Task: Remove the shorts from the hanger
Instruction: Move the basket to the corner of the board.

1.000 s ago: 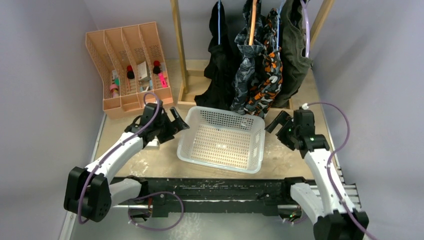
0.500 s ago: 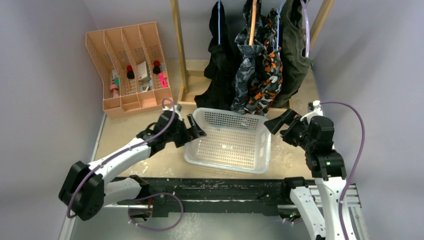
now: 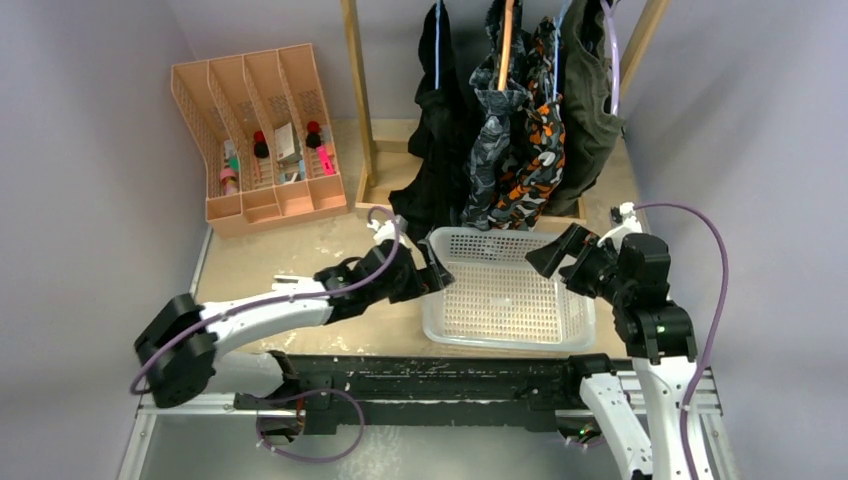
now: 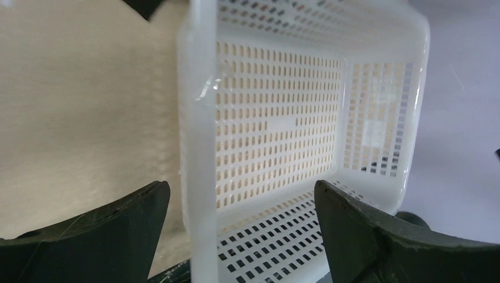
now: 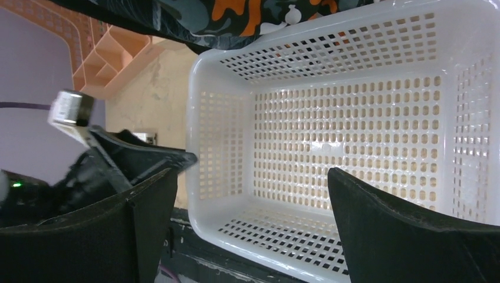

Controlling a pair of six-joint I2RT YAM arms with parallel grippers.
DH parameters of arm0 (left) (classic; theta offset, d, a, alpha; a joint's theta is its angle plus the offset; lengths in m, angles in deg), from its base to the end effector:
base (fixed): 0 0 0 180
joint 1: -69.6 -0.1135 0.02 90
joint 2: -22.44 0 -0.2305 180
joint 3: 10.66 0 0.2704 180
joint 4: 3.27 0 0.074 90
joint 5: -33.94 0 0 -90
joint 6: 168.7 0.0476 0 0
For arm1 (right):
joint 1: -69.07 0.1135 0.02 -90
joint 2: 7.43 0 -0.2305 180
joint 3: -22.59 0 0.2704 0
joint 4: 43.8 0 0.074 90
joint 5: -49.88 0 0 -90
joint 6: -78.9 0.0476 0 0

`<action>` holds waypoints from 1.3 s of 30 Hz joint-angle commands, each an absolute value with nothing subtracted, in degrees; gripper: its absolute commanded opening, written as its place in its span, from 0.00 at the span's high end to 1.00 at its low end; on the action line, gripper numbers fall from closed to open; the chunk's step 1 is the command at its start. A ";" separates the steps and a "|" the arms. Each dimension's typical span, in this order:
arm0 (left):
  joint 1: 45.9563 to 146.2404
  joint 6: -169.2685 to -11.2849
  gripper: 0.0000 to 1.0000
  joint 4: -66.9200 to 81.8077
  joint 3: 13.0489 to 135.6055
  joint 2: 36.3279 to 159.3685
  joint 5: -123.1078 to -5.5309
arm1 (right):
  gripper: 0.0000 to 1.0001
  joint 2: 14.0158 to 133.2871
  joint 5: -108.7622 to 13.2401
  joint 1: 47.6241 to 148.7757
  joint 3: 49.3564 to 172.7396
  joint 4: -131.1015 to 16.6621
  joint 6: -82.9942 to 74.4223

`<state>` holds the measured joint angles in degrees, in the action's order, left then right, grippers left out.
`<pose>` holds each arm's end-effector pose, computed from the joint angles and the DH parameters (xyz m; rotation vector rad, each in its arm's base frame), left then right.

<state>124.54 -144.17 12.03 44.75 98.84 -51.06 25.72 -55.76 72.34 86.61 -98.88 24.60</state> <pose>0.1850 -0.2564 0.1688 -0.2750 2.4016 -1.0095 0.1674 0.0224 0.3291 0.3955 2.0088 0.7040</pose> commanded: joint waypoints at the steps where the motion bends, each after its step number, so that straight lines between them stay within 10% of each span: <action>1: 124.49 -144.18 0.07 24.11 46.39 86.65 -35.95 | 0.02 27.41 -60.48 72.32 85.07 -98.99 21.88; 23: 124.46 -152.46 0.05 68.23 53.37 59.12 -14.12 | 0.00 48.06 -29.65 71.99 80.38 -85.80 34.77; 39: 124.51 -150.61 0.05 59.30 50.86 63.83 -20.98 | 0.00 56.09 -20.40 54.22 83.04 -79.50 22.37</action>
<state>124.47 -151.05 62.47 51.02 63.78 -19.66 54.31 -21.68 62.07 79.09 -83.43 29.46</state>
